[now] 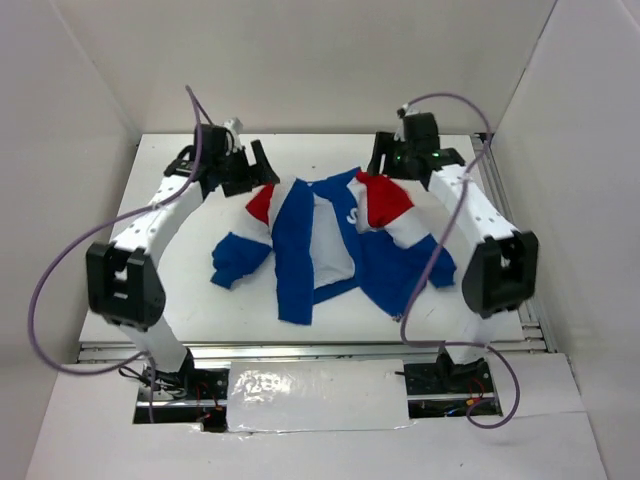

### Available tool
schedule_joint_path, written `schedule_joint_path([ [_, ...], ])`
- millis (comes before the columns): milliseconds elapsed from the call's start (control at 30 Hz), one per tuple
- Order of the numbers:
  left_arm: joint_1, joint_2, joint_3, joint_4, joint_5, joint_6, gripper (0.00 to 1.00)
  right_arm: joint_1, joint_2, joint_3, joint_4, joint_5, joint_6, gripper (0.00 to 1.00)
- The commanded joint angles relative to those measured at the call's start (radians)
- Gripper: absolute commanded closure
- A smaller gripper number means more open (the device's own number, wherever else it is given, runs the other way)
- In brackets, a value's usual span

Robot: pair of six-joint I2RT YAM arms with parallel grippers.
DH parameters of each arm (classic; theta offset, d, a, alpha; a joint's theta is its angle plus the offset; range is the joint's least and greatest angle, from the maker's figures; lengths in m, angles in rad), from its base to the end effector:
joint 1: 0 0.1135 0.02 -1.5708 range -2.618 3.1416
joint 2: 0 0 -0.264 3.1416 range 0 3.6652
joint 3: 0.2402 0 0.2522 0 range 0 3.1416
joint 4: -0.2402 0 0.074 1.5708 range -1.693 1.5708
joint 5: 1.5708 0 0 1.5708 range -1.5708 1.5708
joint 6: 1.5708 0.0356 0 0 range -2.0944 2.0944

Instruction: Zip up the jacket

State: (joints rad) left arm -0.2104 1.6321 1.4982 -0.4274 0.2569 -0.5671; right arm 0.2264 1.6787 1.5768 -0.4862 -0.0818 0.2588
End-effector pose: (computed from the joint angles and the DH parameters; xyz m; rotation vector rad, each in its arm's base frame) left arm 0.3685 -0.0879 0.3460 -0.2352 2.1877 -0.7219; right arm 0.3787 0.0902 0.3500 -0.0124 2.1797 0.3667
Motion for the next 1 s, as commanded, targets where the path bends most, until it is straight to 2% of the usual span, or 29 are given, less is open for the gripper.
schedule_joint_path([
  [0,-0.004,0.053,0.056,0.000,0.050,-0.016,0.01,-0.010,0.030,0.045,-0.031,0.022,0.028,0.21],
  [33,-0.007,0.075,0.074,-0.013,0.039,-0.013,0.01,-0.012,0.038,0.043,-0.029,0.034,0.036,0.20],
  [100,-0.021,0.072,0.062,-0.007,0.045,-0.004,0.01,-0.012,-0.002,-0.006,0.012,0.025,0.042,0.07],
  [133,-0.021,0.061,0.050,0.013,0.051,-0.001,0.01,-0.007,-0.019,-0.058,0.021,0.027,0.046,0.06],
  [200,-0.024,0.023,-0.004,0.024,0.080,-0.007,0.01,-0.005,-0.068,-0.110,0.029,0.051,0.071,0.05],
  [333,-0.061,-0.067,-0.169,0.045,0.088,-0.036,0.01,0.016,-0.163,-0.336,0.038,0.122,0.137,0.04],
  [500,-0.185,-0.181,-0.428,0.033,0.067,-0.117,0.01,0.065,-0.296,-0.589,0.055,0.180,0.282,0.04],
  [600,-0.211,-0.241,-0.562,0.022,0.071,-0.195,0.01,0.067,-0.367,-0.759,0.051,0.152,0.338,0.05],
  [667,-0.221,-0.279,-0.639,0.071,0.085,-0.221,0.01,0.067,-0.414,-0.819,0.075,0.120,0.355,0.07],
  [833,-0.248,-0.212,-0.645,0.099,0.064,-0.234,0.01,0.071,-0.378,-0.890,0.093,0.086,0.343,0.06],
  [867,-0.256,-0.159,-0.624,0.104,0.045,-0.228,0.02,0.074,-0.369,-0.891,0.101,0.086,0.347,0.06],
  [900,-0.261,-0.131,-0.615,0.108,0.045,-0.217,0.11,0.079,-0.358,-0.893,0.109,0.062,0.347,0.07],
  [967,-0.261,-0.053,-0.578,0.114,0.074,-0.208,0.23,0.082,-0.329,-0.890,0.138,0.039,0.347,0.09],
])
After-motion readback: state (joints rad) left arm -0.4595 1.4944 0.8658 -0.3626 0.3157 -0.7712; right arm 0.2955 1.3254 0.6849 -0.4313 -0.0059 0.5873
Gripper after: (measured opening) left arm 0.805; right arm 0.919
